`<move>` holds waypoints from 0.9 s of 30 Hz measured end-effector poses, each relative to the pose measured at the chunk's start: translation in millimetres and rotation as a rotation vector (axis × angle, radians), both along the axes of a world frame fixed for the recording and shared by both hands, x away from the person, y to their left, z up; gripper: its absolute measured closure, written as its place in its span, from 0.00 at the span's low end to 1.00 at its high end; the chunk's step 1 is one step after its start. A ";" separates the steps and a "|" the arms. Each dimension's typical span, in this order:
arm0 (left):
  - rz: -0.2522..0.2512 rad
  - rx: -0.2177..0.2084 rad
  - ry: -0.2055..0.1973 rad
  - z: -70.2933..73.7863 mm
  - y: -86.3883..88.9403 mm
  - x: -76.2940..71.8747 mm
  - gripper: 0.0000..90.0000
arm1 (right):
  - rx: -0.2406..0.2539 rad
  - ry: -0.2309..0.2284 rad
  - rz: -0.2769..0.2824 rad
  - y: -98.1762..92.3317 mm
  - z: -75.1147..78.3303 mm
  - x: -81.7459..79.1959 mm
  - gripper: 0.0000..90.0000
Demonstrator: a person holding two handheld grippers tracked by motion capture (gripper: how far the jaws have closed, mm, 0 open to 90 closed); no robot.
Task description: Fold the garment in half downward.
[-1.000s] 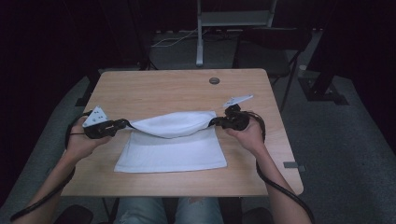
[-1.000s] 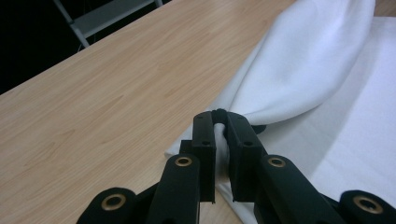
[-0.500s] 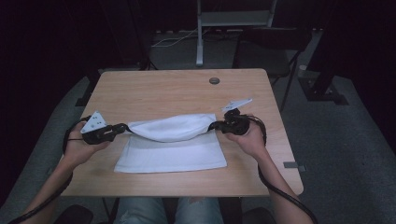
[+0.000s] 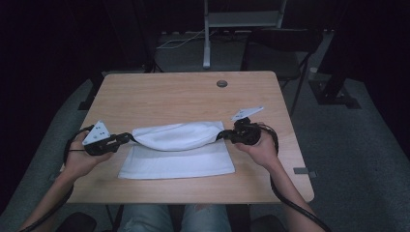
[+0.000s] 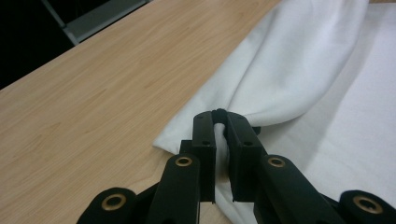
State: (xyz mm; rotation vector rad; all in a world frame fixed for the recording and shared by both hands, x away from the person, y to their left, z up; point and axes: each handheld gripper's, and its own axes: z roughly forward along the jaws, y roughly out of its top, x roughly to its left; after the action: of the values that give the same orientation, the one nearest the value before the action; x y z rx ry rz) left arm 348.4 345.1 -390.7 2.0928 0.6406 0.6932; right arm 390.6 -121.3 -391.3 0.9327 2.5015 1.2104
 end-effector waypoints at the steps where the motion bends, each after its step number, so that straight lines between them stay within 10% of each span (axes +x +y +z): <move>1: 0.000 0.000 -0.001 0.2 0.0 -0.5 0.93 | 0.000 -0.002 0.002 0.0 0.6 -1.3 0.94; 27: -0.021 0.013 -0.001 -8.4 0.4 -24.6 0.93 | 0.019 0.002 0.037 -5.6 -6.0 -30.1 0.94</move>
State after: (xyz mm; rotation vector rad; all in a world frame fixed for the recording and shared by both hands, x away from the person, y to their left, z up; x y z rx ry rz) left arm 323.8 345.5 -399.1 2.1078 0.6140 0.6881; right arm 360.5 -126.9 -397.2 0.8962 2.5234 1.2465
